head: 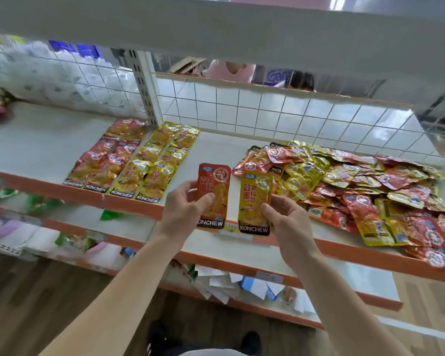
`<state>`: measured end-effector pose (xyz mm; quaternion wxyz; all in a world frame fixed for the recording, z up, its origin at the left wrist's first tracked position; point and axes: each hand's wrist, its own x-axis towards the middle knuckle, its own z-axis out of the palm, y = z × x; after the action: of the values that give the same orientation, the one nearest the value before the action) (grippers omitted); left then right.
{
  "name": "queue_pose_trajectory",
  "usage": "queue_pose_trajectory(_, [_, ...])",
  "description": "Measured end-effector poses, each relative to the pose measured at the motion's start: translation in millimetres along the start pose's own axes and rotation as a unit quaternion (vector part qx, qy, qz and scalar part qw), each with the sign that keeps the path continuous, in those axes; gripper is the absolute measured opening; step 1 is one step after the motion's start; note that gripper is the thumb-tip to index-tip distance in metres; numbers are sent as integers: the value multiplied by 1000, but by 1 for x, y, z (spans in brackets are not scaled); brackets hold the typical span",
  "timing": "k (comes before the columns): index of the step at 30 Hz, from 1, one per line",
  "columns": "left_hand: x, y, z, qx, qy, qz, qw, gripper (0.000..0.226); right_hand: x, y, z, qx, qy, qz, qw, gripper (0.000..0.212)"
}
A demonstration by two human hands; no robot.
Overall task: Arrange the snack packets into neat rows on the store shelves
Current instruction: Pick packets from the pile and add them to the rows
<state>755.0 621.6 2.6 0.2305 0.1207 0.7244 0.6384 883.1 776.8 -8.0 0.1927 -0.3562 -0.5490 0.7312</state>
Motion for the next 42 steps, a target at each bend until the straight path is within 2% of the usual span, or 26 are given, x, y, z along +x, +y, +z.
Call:
queue_pose_trajectory(6, [23, 2, -58, -4, -21, -2, 1000, 33, -3, 4, 57, 2, 15, -20, 1000, 18])
queue_pose_trajectory(13, [46, -4, -128, -7, -63, 18, 998, 21, -8, 21, 136, -20, 41, -43, 998, 18])
queue_pose_trajectory(20, [75, -6, -182, -9, -85, 9, 996, 24, -2, 25, 193, -20, 70, -38, 997, 18])
queue_pose_trajectory(33, [115, 3, -174, 23, -94, 21, 995, 21, 65, 13, 204, -61, 129, -21, 990, 35])
queue_pose_trajectory(37, [134, 7, -165, 29, -84, 9, 996, 32, 107, 7, 199, -59, 131, 5, 990, 43])
queue_pose_trajectory(40, [148, 7, -157, 27, -77, -3, 997, 40, 135, 5, 194, -100, 127, 15, 987, 48])
queue_pose_trajectory(42, [156, 6, -152, 29, -65, -5, 997, 32, 153, 7, 192, -151, 133, 8, 980, 52])
